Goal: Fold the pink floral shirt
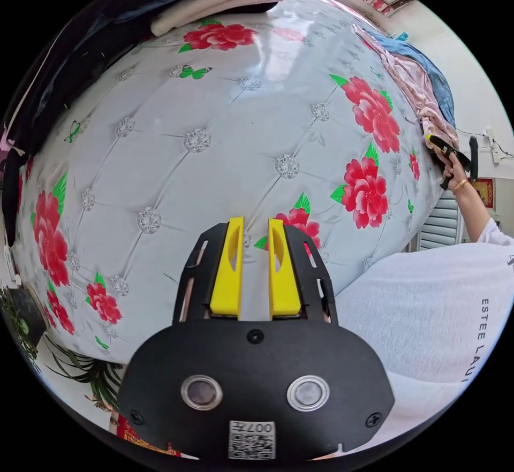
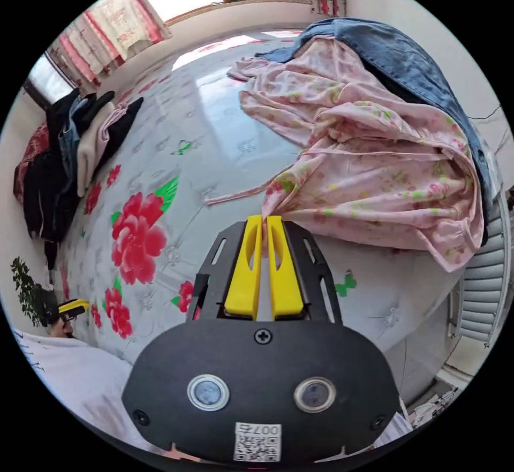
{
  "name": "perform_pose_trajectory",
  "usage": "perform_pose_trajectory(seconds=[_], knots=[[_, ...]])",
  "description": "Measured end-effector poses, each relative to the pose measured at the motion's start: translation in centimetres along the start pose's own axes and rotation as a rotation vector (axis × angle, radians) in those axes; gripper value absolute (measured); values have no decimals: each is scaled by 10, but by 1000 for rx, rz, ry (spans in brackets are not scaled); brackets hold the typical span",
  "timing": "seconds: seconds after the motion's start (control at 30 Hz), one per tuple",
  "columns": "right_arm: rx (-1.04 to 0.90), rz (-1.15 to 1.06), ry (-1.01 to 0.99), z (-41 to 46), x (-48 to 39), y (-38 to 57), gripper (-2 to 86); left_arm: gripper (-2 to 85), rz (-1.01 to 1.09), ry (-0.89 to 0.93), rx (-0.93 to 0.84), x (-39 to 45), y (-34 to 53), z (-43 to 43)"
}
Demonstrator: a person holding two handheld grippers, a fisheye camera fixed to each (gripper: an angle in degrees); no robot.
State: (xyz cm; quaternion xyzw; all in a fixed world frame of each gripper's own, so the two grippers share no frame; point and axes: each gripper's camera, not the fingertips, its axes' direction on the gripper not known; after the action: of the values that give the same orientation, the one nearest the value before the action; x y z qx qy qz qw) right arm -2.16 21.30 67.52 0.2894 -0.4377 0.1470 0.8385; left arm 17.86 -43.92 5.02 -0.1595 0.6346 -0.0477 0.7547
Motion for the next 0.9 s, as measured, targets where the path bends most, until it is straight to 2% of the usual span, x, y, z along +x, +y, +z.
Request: perform_pose_trajectory(seconds=[0.07, 0.13, 0.27, 0.33, 0.37, 0.4, 0.43, 0.53, 0.6, 0.67, 0.77, 0.9], knots=[[-42, -110, -159, 1, -55, 34, 0, 80, -11, 38, 8, -6, 3, 0], [-92, -268, -374, -1, -145, 87, -1, 90, 21, 76, 30, -8, 10, -1], [-146, -413, -710, -15, -277, 156, -1, 101, 65, 145, 112, -15, 32, -11], [-286, -634, -987, -32, -368, 197, 1, 107, 50, 202, 185, -32, 55, -22], [-336, -720, -1040, -39, -391, 210, 1, 108, 44, 220, 201, -37, 62, -25], [-424, -917, -1103, -53, -433, 240, 3, 110, 30, 260, 235, -49, 76, -31], [-491, -1122, -1081, -68, -467, 274, 5, 110, 24, 309, 273, -62, 92, -38], [-461, -1408, -860, -91, -514, 342, 18, 111, 3, 342, 347, -89, 128, -52], [-407, -1419, -769, -96, -523, 357, 27, 111, 16, 301, 372, -96, 145, -59], [-359, -1337, -734, -98, -519, 354, 35, 112, 50, 267, 390, -97, 154, -62], [-264, -1091, -709, -100, -483, 329, 46, 120, 150, 265, 373, -81, 149, -53], [-180, -740, -599, -93, -401, 291, 57, 125, 320, 310, 255, -21, 114, -12]])
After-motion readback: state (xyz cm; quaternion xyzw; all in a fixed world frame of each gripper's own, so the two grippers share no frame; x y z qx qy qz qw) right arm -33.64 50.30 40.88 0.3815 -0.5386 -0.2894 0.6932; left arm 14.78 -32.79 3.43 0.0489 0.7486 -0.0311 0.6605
